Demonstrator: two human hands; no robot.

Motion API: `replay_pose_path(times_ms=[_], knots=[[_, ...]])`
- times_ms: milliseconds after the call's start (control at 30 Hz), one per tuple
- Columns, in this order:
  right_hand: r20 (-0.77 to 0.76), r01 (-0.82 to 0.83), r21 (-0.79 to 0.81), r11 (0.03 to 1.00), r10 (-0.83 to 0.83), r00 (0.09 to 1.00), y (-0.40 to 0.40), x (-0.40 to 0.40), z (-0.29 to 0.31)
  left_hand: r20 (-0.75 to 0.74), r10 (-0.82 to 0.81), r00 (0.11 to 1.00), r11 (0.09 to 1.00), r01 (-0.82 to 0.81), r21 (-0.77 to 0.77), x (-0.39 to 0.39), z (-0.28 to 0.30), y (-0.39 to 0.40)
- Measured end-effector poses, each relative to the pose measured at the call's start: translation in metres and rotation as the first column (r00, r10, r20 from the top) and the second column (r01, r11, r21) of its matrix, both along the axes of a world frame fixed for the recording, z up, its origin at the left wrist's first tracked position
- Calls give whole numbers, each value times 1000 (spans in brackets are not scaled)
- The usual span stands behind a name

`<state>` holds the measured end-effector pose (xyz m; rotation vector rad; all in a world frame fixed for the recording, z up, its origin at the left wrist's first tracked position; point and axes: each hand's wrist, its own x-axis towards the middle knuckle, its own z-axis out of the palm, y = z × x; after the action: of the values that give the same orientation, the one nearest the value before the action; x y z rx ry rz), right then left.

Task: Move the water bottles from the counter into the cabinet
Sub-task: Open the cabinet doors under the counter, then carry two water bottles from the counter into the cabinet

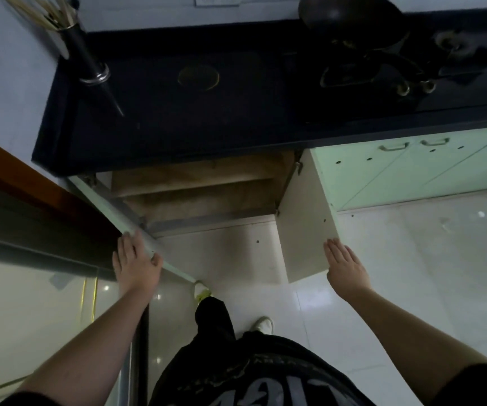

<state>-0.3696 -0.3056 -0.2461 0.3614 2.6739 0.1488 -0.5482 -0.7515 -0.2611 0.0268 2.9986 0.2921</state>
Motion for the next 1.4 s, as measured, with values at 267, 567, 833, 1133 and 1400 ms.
replay_pose_path(times_ms=[267,567,833,1133,1400], knots=[[69,116,-42,992,-113,991,17,0,14,294,-420,858,810,501,-304,-7,2,-6],[49,201,-205,958,-195,979,-79,-35,27,372,-402,837,743,535,-401,19,9,-65],[32,78,-318,945,-71,997,-191,-62,36,401,-273,875,820,429,-378,28,26,-154],[-94,28,-322,946,-61,994,-246,-78,59,374,-191,908,905,310,-291,6,40,-208],[-109,161,-379,911,-217,970,-240,-57,83,216,-392,894,896,424,-130,-22,71,-134]])
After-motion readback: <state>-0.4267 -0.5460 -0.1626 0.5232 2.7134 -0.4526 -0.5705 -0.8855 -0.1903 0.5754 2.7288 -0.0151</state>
